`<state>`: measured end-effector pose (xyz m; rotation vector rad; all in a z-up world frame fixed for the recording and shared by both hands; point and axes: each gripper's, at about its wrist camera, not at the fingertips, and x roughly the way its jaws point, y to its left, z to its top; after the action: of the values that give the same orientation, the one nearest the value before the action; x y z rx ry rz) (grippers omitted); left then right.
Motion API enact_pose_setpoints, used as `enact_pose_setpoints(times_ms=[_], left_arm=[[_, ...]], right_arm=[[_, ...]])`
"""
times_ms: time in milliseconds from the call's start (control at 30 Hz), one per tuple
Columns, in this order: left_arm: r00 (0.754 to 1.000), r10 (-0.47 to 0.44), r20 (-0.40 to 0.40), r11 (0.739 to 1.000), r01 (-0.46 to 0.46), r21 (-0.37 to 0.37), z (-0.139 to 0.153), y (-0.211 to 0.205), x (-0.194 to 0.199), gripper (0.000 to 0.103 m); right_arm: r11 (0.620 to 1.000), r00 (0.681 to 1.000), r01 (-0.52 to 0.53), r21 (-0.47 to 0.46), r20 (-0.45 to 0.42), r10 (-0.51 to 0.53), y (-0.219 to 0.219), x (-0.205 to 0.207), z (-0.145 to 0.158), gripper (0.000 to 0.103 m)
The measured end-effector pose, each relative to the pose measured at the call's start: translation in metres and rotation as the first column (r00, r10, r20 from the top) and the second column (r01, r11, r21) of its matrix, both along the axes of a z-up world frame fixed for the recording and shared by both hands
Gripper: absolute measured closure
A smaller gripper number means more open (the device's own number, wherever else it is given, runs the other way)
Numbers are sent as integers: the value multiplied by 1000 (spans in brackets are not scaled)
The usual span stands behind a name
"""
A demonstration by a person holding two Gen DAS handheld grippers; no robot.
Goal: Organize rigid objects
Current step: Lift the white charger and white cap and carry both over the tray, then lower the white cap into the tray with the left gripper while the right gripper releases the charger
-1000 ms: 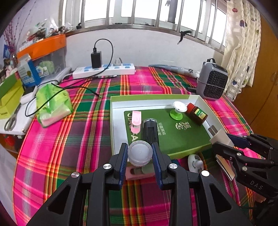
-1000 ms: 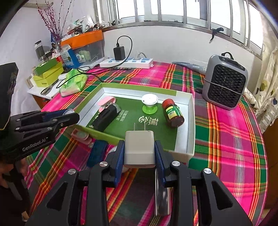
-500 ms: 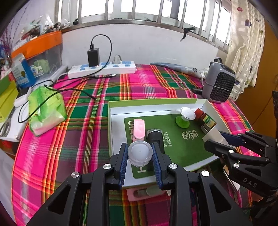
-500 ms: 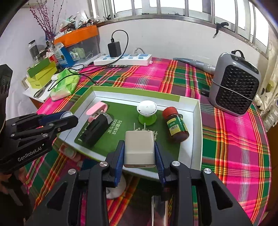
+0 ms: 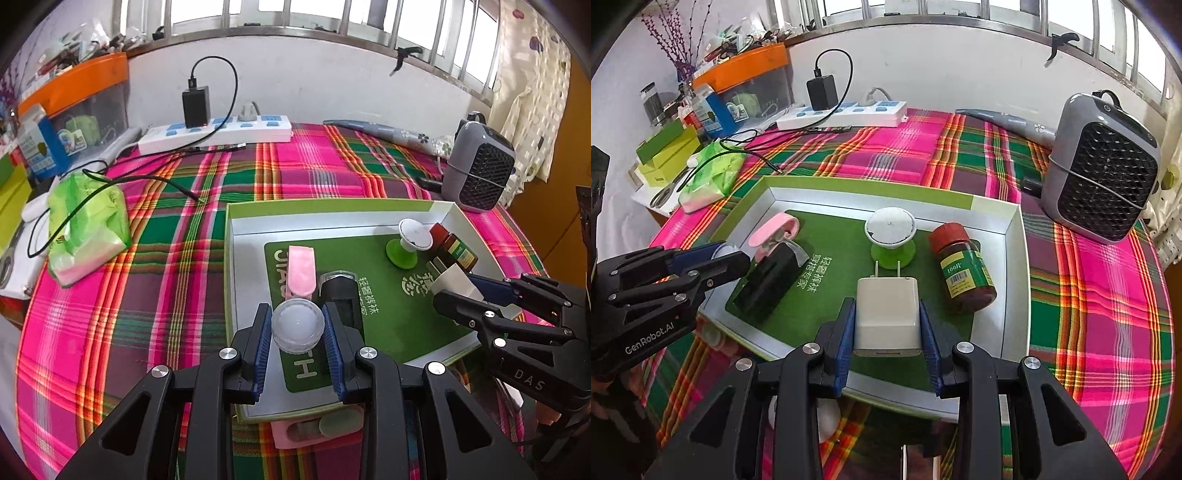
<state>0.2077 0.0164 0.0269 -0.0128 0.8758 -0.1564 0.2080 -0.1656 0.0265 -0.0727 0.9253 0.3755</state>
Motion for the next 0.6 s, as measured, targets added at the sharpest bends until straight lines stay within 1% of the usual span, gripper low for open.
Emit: enact_pose_setpoints(times_ms=[333, 600], left_arm=[[1000, 2, 2, 1000, -2, 13, -5, -3, 4, 76], [1000, -2, 1, 1000, 2, 18, -6, -5, 6, 76]], right_arm=[[1000, 1000, 3, -12, -17, -3, -1, 5, -9, 68], [1000, 1000, 4, -27, -12, -4, 1, 6, -12, 68]])
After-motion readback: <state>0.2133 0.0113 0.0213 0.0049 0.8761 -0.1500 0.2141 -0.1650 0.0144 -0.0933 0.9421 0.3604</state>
